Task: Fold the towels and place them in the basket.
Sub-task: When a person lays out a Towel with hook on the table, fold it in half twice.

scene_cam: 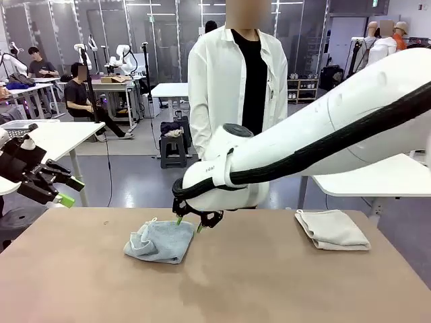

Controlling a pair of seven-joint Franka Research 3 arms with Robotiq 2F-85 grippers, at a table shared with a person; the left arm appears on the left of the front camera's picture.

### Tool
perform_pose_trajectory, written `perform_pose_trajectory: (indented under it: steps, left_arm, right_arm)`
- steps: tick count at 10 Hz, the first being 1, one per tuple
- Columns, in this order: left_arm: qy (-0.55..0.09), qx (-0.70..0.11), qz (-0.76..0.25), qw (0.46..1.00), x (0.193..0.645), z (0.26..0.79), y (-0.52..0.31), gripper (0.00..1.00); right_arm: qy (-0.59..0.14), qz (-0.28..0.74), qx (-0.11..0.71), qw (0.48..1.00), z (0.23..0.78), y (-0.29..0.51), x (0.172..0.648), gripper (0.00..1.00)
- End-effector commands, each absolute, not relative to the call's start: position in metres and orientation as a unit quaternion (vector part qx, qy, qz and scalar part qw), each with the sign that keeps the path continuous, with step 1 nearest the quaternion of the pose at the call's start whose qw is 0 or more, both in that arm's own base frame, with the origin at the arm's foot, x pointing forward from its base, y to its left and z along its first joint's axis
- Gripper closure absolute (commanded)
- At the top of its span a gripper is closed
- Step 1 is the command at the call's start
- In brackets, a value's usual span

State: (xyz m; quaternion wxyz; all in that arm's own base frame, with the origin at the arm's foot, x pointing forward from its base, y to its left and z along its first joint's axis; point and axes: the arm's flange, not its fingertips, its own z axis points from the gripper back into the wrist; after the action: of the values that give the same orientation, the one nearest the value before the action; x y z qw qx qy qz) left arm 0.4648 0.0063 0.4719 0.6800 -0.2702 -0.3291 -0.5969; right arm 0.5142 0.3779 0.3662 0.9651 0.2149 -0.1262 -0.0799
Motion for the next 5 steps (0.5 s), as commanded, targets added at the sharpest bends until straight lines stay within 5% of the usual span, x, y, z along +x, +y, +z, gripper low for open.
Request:
perform_pose_trajectory:
  steps: [1, 5]
  left_arm:
    - [-0.332, -0.270, -0.596, 0.679, 0.465, 0.472, 0.006, 0.14]
    - [-0.332, -0.270, -0.596, 0.679, 0.465, 0.472, 0.006, 0.14]
  right_arm:
    - [-0.141, -0.065, 0.293, 0.944, 0.359, 0.376, 0.520, 0.36]
    - [-0.086, -0.100, 0.301, 0.944, 0.363, 0.388, 0.548, 0.36]
